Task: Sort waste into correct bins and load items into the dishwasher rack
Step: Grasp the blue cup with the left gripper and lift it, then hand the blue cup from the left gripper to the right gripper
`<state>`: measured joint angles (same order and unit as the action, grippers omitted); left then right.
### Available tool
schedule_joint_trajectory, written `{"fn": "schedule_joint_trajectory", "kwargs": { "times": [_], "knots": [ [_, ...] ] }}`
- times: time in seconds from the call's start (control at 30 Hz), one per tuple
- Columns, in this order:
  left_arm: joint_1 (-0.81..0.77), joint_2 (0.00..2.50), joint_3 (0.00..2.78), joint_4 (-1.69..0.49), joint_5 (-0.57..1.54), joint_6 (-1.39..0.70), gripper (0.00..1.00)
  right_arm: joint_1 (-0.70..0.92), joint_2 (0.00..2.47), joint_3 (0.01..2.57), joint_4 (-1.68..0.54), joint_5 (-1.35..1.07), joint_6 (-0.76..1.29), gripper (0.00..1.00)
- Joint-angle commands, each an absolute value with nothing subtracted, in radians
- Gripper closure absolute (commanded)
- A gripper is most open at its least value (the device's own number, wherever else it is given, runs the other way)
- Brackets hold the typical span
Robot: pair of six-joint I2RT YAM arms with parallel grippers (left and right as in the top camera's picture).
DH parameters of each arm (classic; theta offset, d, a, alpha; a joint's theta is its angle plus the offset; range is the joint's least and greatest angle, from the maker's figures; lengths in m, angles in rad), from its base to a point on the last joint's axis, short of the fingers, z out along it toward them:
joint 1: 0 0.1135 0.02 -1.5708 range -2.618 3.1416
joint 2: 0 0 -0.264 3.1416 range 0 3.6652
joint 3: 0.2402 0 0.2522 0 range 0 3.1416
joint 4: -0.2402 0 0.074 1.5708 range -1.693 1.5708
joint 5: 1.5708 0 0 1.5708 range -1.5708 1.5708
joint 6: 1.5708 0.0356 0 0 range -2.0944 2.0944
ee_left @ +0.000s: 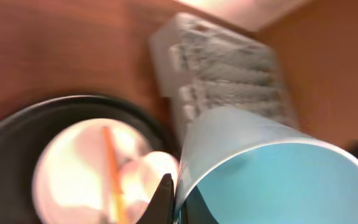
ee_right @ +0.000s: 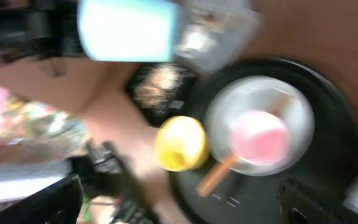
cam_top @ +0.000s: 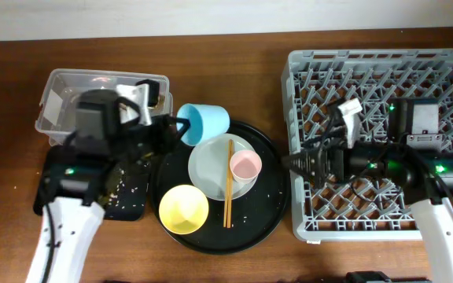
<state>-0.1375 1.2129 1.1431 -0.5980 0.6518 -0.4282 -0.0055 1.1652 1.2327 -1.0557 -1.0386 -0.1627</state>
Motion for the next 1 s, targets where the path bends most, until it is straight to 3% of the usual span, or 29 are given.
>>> {"fn": "schedule_joint_trajectory", "kwargs": {
  "times": [0.0,0.1,0.33,0.5,0.67,0.83,0.97],
  "knots": [
    [-0.051,1.214,1.155,-0.586,1.277,-0.364,0.99,0.000,1.164,1.257,-1.059,-1.436,-0.360,0.02],
    [-0.071,1.215,1.155,-0.529,1.396,-0.364,1.00,0.000,1.164,1.257,-1.059,-1.512,-0.363,0.02],
    [-0.219,1.215,1.155,-0.479,1.312,-0.366,1.00,0.132,1.164,1.257,-1.029,-1.506,-0.389,0.02],
    [-0.330,1.215,1.155,-0.411,1.312,-0.370,1.00,0.140,1.164,1.255,-1.041,-1.444,-0.389,0.02],
    [-0.334,1.215,1.155,-0.399,1.308,-0.373,0.99,0.205,1.164,1.255,-1.004,-1.448,-0.389,0.04],
    [-0.334,1.215,1.155,-0.399,1.300,-0.373,0.99,0.205,1.164,1.255,-0.963,-1.448,-0.389,0.18],
    [-0.334,1.215,1.155,-0.399,1.293,-0.373,0.99,0.205,1.164,1.255,-0.922,-1.468,-0.388,0.39]
  ]
}}
